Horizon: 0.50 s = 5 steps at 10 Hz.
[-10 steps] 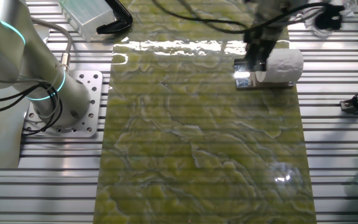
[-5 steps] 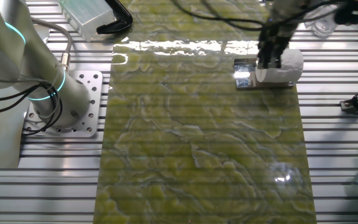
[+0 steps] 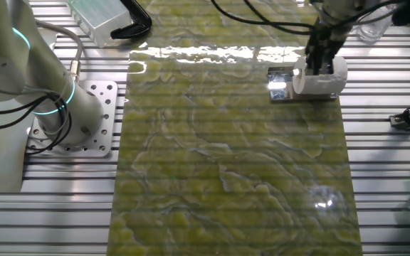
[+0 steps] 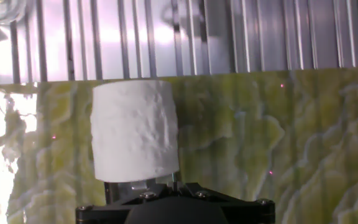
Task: Take the roll of paper down from the shelf
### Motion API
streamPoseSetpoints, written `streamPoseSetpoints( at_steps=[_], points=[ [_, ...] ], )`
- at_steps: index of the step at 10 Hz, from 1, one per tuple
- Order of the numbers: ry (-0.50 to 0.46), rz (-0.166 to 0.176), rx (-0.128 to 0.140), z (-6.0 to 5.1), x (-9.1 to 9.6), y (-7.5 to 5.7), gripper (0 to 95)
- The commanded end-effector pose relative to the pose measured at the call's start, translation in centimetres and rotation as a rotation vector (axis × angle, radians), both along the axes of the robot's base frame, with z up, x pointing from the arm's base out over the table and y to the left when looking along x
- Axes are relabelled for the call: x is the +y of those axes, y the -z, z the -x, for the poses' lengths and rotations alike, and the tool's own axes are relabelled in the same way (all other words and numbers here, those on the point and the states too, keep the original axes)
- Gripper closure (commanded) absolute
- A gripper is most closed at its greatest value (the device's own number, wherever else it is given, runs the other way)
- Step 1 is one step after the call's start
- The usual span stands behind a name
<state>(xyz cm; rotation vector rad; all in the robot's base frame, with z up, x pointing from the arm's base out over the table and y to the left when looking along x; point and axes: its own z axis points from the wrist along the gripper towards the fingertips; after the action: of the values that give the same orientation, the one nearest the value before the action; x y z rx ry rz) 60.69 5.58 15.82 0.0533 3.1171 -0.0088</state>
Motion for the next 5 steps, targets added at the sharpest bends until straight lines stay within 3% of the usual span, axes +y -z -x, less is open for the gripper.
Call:
streamPoseSetpoints(
  at_steps=[1, 2, 3, 4, 5],
  points=[
    [-0.019, -0.005, 0.006, -1.1, 0.8, -0.3, 95.0],
    [-0.008, -0.003, 0.002, -1.7, 1.3, -0.3, 95.0],
    [-0.015, -0.002, -0.003, -2.1, 1.6, -0.3, 76.0],
    [-0.021, 0.001, -0.008, -2.6, 1.9, -0.2, 76.0],
    [-0.031, 0.004, -0.012, -2.9, 2.1, -0.1, 57.0]
  ],
)
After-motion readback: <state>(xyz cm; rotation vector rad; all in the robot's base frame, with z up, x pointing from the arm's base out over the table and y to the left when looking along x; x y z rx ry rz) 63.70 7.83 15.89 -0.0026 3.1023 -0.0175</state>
